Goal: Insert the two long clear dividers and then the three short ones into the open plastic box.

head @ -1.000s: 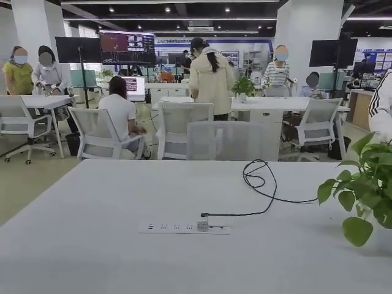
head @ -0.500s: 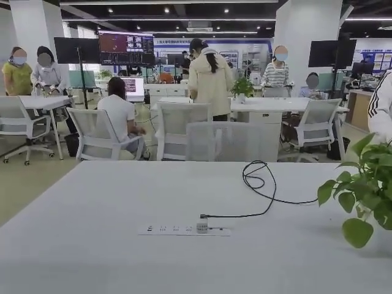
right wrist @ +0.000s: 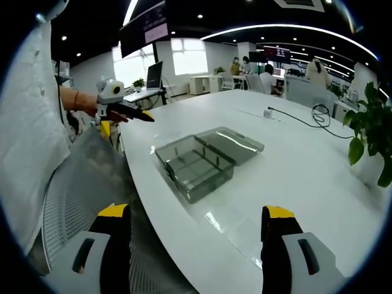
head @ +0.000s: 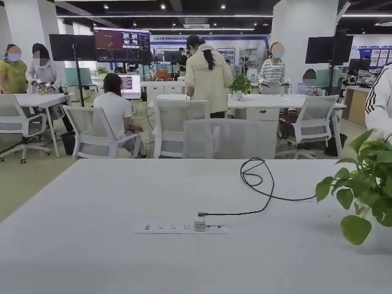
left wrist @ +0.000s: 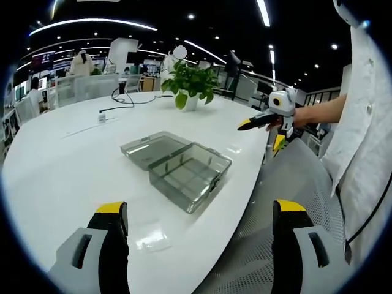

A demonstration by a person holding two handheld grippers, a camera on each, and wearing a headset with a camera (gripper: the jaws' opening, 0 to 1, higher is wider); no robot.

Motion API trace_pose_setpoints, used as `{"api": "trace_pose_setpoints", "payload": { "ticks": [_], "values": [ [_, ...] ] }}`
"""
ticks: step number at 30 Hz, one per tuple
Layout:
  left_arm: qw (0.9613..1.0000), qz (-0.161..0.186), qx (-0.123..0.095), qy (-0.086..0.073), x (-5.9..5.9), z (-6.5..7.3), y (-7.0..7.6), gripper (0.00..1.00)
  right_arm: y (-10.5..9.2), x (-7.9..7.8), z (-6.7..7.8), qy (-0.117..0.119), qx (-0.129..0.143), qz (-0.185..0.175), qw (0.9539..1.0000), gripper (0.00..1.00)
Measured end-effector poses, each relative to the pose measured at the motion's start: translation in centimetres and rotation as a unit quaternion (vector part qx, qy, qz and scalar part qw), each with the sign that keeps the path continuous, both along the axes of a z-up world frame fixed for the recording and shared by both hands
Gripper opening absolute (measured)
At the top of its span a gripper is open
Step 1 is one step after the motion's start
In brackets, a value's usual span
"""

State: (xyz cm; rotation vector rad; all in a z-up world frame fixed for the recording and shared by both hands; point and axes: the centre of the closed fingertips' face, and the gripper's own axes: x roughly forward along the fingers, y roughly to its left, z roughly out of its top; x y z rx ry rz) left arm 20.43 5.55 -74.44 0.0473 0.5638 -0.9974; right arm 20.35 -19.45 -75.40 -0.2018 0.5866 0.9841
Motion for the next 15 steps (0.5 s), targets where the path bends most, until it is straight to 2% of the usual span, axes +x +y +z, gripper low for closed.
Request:
{"api": "trace_pose_setpoints", "payload": {
  "ticks": [7, 10, 12, 15],
  "values": [
    [0.9996, 0.03, 0.002, -0.002, 2.1, 0.2, 1.9, 1.0, -0.1, 0.2, 0.1, -0.001, 0.005, -0.007, 1.0, 0.89],
    [0.9987, 0.044, 0.026, 0.004, 2.9, -0.7, 3.1, 1.0, -0.1, 0.3, 0.2, 0.0, 0.007, -0.01, 0.9999, 0.88],
    [0.9986, 0.047, 0.023, 0.006, 3.3, -0.9, 3.4, 1.0, -0.2, 0.4, 0.2, 0.0, 0.007, -0.012, 0.9999, 0.88],
    [0.9976, 0.059, 0.033, 0.015, 4.0, -1.5, 4.3, 1.0, -0.2, 0.4, 0.1, 0.0, 0.008, -0.014, 0.9999, 0.88]
  ]
}}
